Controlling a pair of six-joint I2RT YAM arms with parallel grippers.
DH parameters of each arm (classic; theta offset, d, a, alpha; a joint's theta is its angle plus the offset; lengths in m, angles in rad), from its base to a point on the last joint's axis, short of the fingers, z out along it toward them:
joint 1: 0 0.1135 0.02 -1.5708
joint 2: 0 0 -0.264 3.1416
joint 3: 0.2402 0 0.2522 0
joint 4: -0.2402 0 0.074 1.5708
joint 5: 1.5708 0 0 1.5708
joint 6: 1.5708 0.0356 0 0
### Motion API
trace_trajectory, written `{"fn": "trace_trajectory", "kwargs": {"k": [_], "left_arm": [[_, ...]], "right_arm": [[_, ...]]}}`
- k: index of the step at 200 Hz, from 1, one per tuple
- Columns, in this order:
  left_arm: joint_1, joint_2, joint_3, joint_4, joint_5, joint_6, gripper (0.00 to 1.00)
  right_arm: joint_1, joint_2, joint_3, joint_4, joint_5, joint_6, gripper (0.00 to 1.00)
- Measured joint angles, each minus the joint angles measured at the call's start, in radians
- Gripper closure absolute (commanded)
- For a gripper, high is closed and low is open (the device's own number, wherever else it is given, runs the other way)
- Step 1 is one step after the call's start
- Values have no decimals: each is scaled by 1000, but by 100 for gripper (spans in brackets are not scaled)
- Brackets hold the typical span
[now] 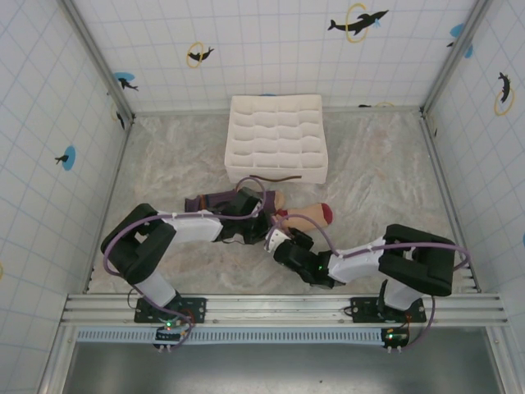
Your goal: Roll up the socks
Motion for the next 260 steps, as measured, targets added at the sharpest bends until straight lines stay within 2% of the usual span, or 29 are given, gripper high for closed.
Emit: {"fn": "trace_trajectory", "kwargs": {"k": [17, 39, 60, 79, 100, 112, 128, 154, 169, 199, 231, 260], "left_arm": [[5, -2, -4, 0, 0, 0, 100], [14, -2, -6, 1, -3, -1, 100], [18, -2, -6, 3, -10, -2, 100], [21, -5, -7, 6, -19, -3, 91], [22, -12, -11, 6, -26, -1, 79], [19, -16, -12, 5, -26, 3, 71], [15, -17, -12, 2, -25, 1, 68], [11, -17, -12, -1, -20, 6, 48], [11, -18, -12, 2, -16, 13, 42], [7, -48, -12, 12, -4, 27, 37], [6, -82, -20, 45, -1, 42, 37], [6, -81, -20, 64, -3, 50, 37]], "right_arm": [[1, 32, 0, 43, 26, -13, 43], [0, 72, 0, 92, 45, -14, 57], [-6, 88, 0, 113, 34, 0, 76], [-18, 88, 0, 119, 5, 16, 90], [-39, 82, -14, 142, -40, 49, 99], [-58, 73, -26, 155, -71, 66, 100], [-95, 55, -44, 173, -129, 95, 100], [-152, 32, -65, 197, -236, 139, 100], [-198, 19, -75, 208, -325, 172, 100], [-329, 0, -100, 256, -571, 262, 100], [-481, 10, -118, 309, -858, 394, 100], [-584, 56, -120, 363, -1046, 535, 100]]}}
